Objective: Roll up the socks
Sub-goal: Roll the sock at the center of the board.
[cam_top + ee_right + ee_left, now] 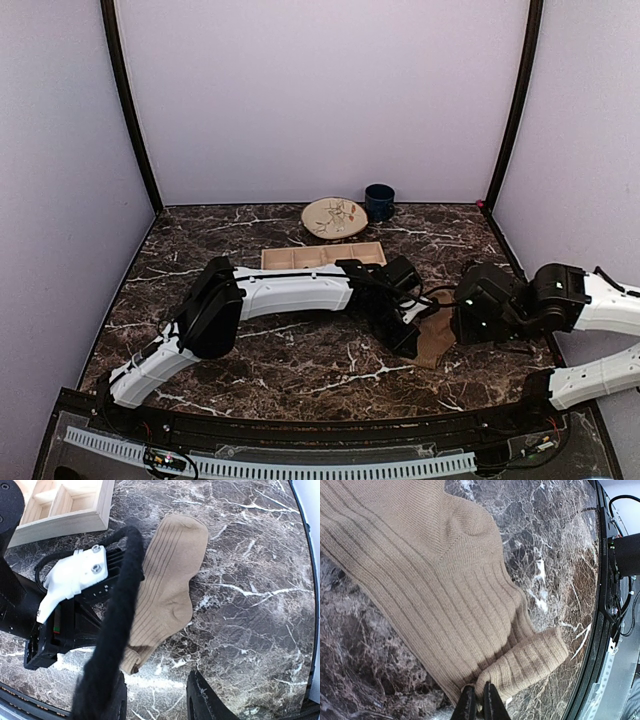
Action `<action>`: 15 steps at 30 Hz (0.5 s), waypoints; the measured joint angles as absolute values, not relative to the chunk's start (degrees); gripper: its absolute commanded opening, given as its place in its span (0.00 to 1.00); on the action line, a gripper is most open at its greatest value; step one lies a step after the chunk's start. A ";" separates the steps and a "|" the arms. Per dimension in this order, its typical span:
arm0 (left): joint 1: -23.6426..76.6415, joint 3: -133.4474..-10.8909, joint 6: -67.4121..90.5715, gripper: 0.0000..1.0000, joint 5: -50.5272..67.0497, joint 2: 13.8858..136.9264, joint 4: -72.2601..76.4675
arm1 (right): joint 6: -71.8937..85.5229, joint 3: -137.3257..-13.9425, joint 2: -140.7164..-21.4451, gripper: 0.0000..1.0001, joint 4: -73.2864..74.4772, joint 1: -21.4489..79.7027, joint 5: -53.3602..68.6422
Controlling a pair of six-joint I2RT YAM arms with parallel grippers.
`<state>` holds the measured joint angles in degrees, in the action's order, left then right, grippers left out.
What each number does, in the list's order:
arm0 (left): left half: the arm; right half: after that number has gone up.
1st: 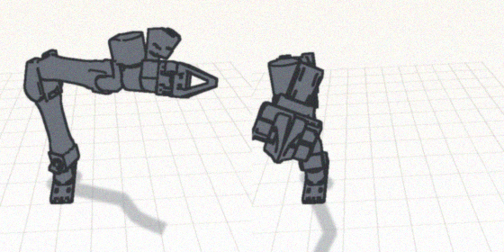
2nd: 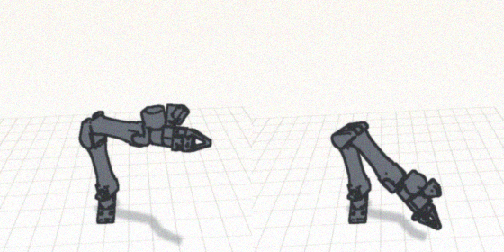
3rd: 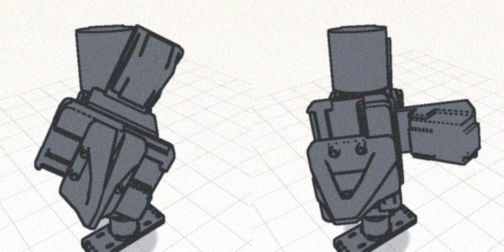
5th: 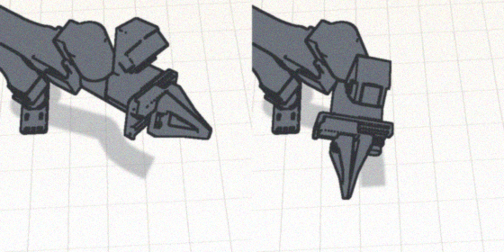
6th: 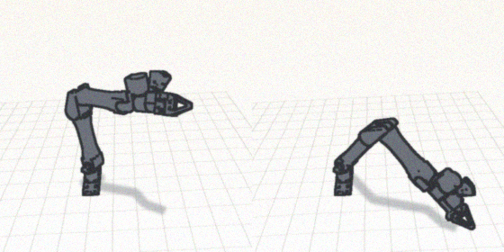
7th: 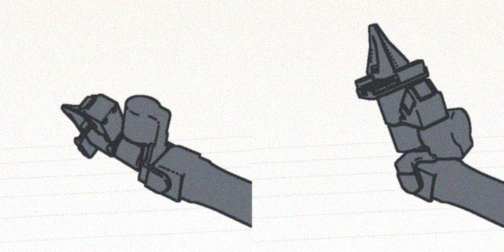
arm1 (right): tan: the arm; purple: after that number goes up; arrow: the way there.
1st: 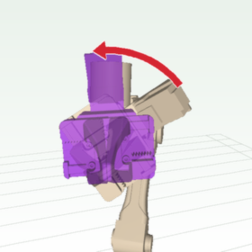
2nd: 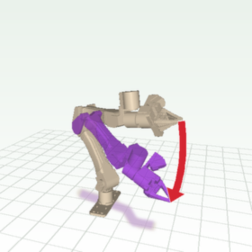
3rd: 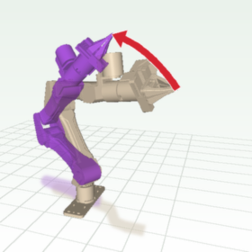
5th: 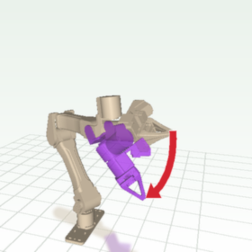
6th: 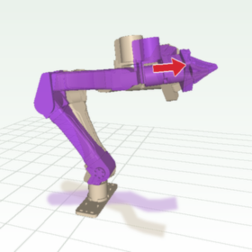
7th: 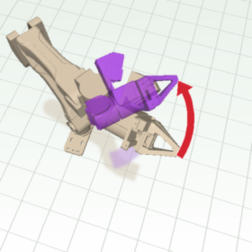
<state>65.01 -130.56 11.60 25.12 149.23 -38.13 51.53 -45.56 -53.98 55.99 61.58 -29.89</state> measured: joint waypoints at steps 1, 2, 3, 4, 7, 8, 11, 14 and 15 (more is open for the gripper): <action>64.99 -130.74 11.62 0.08 25.15 149.29 -38.30 | 51.81 -45.58 -53.84 0.44 56.23 61.95 -30.28; 64.99 -130.89 11.60 0.08 25.21 149.36 -38.41 | 52.42 -45.60 -53.65 0.44 56.71 62.52 -30.87; 64.97 -130.91 11.62 0.08 25.28 149.38 -38.46 | 53.01 -45.63 -53.36 0.44 57.32 63.24 -31.44; 64.97 -130.96 11.62 0.08 25.28 149.40 -38.50 | 53.80 -45.67 -53.01 0.44 57.87 64.18 -32.03; 64.97 -131.11 11.62 0.08 25.32 149.47 -38.63 | 56.80 -46.33 -52.47 0.45 60.14 67.94 -34.22; 64.97 -131.13 11.62 0.08 25.34 149.49 -38.63 | 57.91 -46.57 -52.49 0.44 60.64 69.28 -34.79; 64.84 -131.52 11.60 0.08 25.76 149.73 -38.89 | 62.61 -47.97 -53.15 0.44 63.31 75.11 -37.91; 64.77 -132.14 11.57 0.08 26.04 150.04 -39.33 | 67.77 -49.80 -55.33 0.44 66.19 81.21 -40.86; 64.77 -132.27 11.57 0.08 26.06 150.10 -39.40 | 69.67 -50.30 -56.45 0.44 67.18 83.31 -41.82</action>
<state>64.77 -132.27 11.57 26.06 150.10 -39.40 69.67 -50.30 -56.45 67.18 83.31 -41.82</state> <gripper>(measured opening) 0.079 0.442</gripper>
